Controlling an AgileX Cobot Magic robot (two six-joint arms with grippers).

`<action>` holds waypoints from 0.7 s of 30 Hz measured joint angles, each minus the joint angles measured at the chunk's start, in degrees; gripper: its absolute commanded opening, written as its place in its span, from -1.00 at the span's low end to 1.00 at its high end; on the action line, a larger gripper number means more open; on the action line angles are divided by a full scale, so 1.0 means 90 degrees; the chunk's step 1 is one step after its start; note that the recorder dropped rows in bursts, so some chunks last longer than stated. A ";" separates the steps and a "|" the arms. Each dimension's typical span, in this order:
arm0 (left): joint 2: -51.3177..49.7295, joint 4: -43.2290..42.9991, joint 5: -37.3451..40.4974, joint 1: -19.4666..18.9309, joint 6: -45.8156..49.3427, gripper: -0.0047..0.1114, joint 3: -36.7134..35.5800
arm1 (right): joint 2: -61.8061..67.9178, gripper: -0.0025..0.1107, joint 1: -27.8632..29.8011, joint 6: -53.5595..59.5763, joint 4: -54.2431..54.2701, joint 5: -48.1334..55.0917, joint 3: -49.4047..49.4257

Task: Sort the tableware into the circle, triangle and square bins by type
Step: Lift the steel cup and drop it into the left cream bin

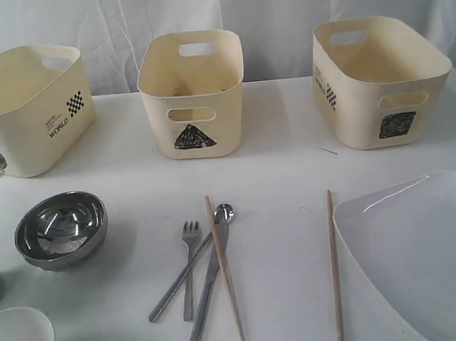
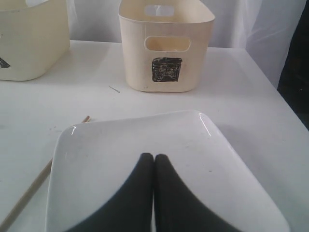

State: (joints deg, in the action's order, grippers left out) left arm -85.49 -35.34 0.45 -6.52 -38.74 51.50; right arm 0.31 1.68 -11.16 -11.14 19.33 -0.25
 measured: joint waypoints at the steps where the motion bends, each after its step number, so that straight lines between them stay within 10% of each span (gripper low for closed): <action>1: 0.0501 0.0000 -0.0011 0.0000 0.0000 -0.92 0.0097 | 0.0000 -0.96 0.0000 0.0000 0.0000 0.0000 0.0000; 8: 0.1190 0.0674 -0.5173 0.0062 0.2460 -0.92 0.0631 | 0.0000 -0.96 0.0000 0.0000 0.0000 0.0000 0.0000; 12: -0.1644 0.2830 -0.4279 0.0028 0.2812 -0.92 0.2376 | 0.0000 -0.96 0.0000 -0.0011 0.0000 0.0000 0.0000; 16: -0.3316 0.2106 -0.2117 0.0220 0.2124 -0.87 0.4435 | 0.0000 -0.96 0.0000 -0.0011 0.0000 0.0000 0.0000; 21: -0.3966 0.1613 -0.0844 0.0349 0.1732 -0.10 0.5132 | 0.0000 -0.96 0.0000 -0.0011 0.0000 0.0000 0.0000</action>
State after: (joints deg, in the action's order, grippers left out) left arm -121.19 -20.82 -7.14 -3.38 -23.15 97.69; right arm 0.31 1.68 -11.26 -11.14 19.33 -0.25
